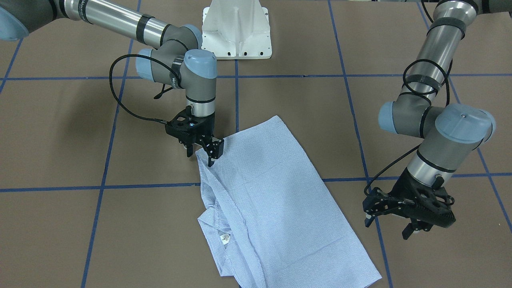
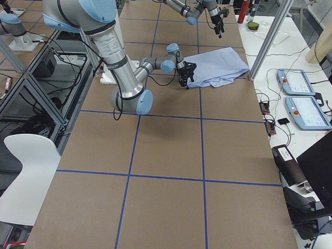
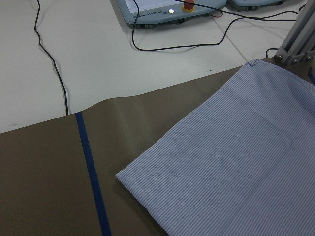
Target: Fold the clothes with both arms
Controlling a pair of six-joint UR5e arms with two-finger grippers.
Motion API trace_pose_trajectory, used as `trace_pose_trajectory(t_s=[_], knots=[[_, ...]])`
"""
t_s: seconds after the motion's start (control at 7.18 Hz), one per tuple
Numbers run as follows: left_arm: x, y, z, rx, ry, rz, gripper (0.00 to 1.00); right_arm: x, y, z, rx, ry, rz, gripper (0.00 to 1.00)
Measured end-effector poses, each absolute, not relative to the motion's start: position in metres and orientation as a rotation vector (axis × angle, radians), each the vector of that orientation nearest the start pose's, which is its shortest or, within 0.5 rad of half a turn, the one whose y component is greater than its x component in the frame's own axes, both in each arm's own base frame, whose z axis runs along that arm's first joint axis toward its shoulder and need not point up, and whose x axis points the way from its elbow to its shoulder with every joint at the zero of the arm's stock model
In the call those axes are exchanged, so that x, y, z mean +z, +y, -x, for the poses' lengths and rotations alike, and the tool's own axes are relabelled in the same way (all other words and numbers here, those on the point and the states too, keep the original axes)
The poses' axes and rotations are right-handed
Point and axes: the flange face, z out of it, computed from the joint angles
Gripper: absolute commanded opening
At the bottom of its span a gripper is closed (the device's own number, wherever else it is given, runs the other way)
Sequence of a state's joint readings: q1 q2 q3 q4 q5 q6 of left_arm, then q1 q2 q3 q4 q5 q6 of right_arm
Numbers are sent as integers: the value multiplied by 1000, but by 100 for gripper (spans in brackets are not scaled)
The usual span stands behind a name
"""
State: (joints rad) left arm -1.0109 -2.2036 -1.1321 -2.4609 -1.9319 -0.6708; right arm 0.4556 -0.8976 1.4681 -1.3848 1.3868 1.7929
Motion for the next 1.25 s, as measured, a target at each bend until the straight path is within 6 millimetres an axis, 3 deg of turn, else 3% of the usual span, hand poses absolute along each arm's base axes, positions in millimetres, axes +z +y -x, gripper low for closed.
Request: trace_pose_trajectory(t_s=[0.28,0.84,0.98,1.25], knots=[[386,-700,-323,98,885,-691,100,283,-459,594,708,-751,-273,58],[385,-699,-322,98,890,-698,100,282,-450,601,699,-753,-286,65],[383,-699,-321,98,891,-701,100,283,-450,602,699,-751,-288,62],[382,-699,-321,98,892,-703,100,284,-451,605,705,-745,-296,41]])
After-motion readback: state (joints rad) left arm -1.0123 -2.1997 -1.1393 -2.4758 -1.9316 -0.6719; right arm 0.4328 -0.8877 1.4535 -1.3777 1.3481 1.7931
